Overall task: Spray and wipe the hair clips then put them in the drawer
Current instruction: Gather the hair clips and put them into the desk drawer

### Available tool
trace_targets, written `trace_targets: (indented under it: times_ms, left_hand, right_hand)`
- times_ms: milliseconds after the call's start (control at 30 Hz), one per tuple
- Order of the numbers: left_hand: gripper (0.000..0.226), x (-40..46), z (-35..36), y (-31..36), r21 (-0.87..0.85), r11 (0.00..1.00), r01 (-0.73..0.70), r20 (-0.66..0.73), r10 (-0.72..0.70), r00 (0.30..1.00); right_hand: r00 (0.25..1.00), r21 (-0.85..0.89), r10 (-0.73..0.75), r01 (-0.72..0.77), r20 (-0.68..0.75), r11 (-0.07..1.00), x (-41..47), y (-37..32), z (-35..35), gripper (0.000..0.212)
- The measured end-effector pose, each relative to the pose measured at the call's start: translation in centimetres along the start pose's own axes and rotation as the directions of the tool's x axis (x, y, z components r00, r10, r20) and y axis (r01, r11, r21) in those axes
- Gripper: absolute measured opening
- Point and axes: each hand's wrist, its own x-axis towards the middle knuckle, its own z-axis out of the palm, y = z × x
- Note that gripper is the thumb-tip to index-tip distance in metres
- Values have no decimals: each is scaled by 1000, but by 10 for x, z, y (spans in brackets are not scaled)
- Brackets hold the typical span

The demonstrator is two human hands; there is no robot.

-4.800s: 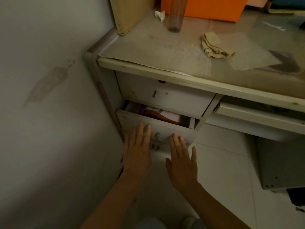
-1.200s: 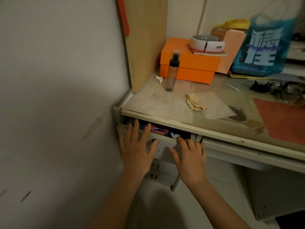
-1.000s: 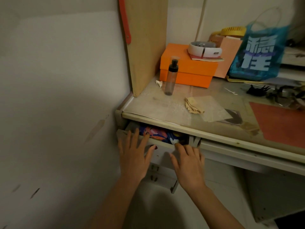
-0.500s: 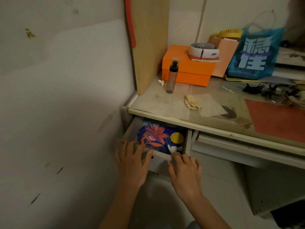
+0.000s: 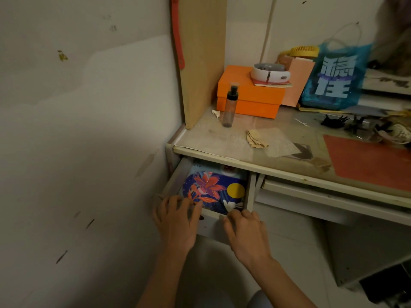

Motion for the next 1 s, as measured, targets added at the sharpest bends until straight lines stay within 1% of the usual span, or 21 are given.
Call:
trace_targets:
  times_ms: [333,400,533,600,667,767,833,967,1000]
  left_hand:
    - [42,3,-3,0,64,998,23,86,-28,996]
    - [42,3,-4,-1,92,996,-4,82,-3,997]
    - [43,4,-5,0,93,995,-33,53,28,998]
    - [43,4,-6,0,145,989,-42,84,30,996]
    - [46,5,-5,2,203,976,-83,117,61,991]
    - [50,15,-8,13,147,983,-111,68,102,992]
    - [52,25,-8,24,149,978,-147,34,143,989]
    - [55,47,-10,44,181,951,-250,-96,270,958]
    - [54,55,-9,49,192,946,-260,-108,283,953]
  right_hand:
    - [1000,4,3,-3,19,1000,1,-1,-2,33]
    - [1000,7,1,-1,13,1000,2,-1,-2,33]
    - [1000,-32,-1,1,17,999,3,0,-2,33]
    - [1000,-35,1,0,19,999,4,0,-2,33]
    - [1000,-41,-1,2,13,999,8,2,-2,34]
    - [1000,-43,-15,14,-8,999,16,7,-4,44]
    - [997,-26,-41,39,-64,999,25,9,-6,47]
    - [949,48,-96,115,-299,992,48,11,-16,46]
    - [939,73,-98,129,-329,989,57,13,-18,48]
